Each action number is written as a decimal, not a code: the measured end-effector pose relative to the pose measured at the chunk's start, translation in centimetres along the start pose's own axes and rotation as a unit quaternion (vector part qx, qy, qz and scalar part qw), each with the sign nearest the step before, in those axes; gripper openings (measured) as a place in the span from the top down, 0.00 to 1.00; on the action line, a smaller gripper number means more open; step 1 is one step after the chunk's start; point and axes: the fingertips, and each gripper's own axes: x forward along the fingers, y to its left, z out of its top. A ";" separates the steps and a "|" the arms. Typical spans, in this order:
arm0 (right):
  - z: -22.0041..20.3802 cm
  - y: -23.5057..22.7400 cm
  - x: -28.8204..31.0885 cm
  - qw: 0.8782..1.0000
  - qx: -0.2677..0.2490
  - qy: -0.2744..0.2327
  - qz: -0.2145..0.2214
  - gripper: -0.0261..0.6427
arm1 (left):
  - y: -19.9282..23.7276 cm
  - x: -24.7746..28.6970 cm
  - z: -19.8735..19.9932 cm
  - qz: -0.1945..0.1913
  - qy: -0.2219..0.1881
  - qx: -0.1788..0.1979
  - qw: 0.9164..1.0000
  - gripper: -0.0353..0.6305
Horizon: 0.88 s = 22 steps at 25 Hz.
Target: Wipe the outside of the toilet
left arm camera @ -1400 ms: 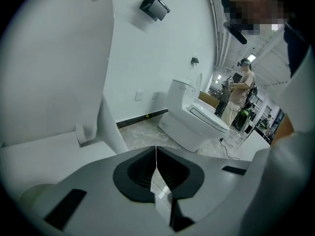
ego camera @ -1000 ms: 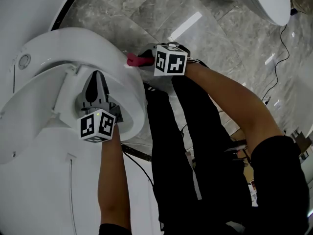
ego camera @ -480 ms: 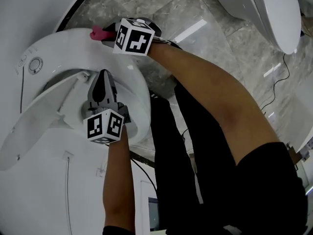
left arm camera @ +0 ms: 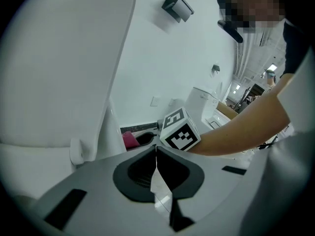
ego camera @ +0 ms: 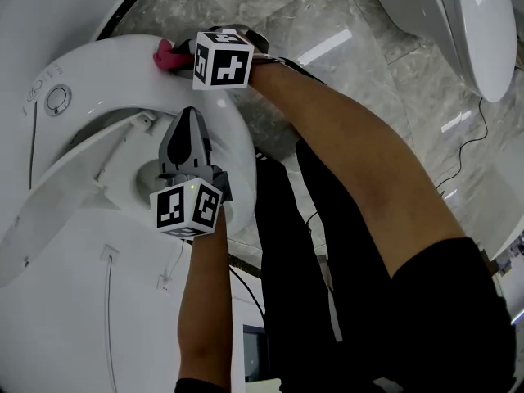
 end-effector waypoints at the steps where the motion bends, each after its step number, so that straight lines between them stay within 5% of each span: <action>1: -0.7 0.6 0.0 1.000 0.003 0.002 0.008 0.77 | -0.1 -0.1 -0.2 -0.003 0.001 0.002 1.000 0.92; 12: -10.9 8.7 0.3 0.995 0.087 0.038 0.028 0.77 | -1.4 -0.6 -2.9 -0.029 0.022 0.049 0.998 0.92; 22: -16.1 15.0 0.2 0.987 0.151 0.047 -0.003 0.77 | -1.5 -2.3 -5.2 -0.050 0.031 0.076 0.995 0.92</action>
